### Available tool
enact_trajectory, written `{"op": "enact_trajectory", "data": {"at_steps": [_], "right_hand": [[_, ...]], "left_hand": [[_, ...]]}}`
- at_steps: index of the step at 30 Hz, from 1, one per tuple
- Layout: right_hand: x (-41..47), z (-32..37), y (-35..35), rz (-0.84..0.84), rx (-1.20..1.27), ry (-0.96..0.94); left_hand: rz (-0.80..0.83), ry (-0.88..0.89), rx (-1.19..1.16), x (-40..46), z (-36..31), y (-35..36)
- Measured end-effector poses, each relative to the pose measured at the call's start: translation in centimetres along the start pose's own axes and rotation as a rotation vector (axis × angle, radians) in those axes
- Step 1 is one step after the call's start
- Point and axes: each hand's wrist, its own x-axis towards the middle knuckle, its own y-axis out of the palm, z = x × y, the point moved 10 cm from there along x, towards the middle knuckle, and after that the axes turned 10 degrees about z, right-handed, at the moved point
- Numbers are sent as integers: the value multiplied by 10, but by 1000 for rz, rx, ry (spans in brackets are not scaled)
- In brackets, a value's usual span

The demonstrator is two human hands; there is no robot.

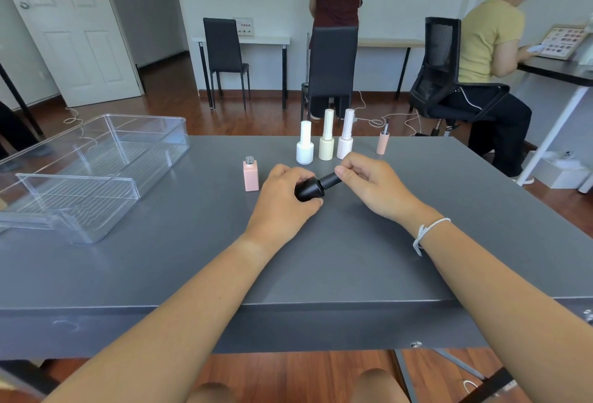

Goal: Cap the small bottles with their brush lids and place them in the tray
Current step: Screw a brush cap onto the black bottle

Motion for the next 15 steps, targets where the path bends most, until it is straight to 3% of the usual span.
{"op": "enact_trajectory", "data": {"at_steps": [15], "right_hand": [[-1,4,-10,-81,35,-29]], "left_hand": [[22,9,-43,-2,0,0]]}}
